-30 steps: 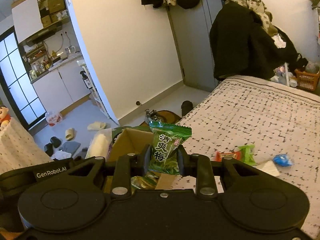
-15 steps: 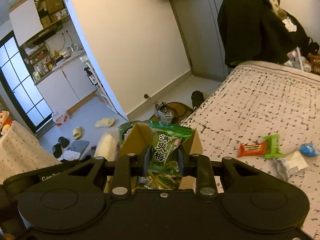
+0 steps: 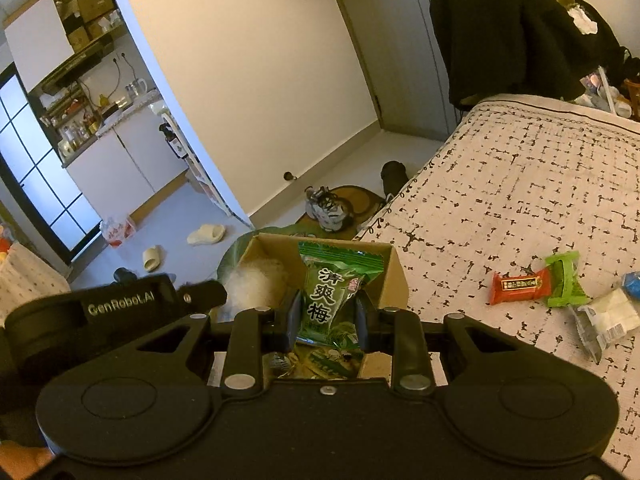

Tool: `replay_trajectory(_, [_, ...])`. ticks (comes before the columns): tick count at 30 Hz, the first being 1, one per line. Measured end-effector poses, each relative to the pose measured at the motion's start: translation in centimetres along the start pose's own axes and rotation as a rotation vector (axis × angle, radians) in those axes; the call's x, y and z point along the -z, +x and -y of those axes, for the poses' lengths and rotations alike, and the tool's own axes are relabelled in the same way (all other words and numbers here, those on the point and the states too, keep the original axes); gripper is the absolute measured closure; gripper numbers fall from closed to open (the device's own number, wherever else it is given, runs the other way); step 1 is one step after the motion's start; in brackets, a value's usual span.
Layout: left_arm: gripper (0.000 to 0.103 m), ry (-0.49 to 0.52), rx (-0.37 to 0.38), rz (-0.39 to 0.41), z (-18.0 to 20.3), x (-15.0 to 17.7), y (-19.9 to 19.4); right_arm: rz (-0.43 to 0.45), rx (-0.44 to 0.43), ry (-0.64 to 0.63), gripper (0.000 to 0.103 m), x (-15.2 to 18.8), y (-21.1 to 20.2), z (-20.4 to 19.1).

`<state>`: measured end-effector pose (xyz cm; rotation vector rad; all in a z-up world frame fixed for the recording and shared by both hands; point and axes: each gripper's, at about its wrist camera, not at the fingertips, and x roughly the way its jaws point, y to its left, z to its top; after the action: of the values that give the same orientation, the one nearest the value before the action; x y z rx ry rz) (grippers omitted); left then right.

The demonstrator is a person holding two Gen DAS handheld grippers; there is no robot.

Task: Organize snacks
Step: 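Open both grippers to drop the two snacks into the box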

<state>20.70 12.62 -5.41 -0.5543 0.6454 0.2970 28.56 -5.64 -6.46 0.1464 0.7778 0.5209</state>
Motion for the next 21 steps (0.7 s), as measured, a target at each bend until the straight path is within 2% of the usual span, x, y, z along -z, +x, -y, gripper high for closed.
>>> replay_trajectory(8, [0.067, 0.001, -0.029, 0.014, 0.1, -0.3, -0.2, 0.006, -0.018, -0.018, 0.075, 0.2, -0.2, -0.4])
replay_trajectory(11, [0.067, -0.009, -0.043, 0.014, -0.3, -0.5, -0.8, 0.027, -0.046, -0.023, 0.070, 0.1, -0.5, -0.8])
replay_trajectory(13, [0.067, -0.005, -0.048, 0.016, -0.4, -0.5, -1.3, 0.028, -0.048, -0.032, 0.058, 0.1, -0.9, -1.1])
replay_trajectory(21, [0.058, 0.003, -0.054, 0.042, -0.2, -0.5, -4.1, 0.057, -0.004, -0.017, 0.050, -0.2, -3.9, -0.8])
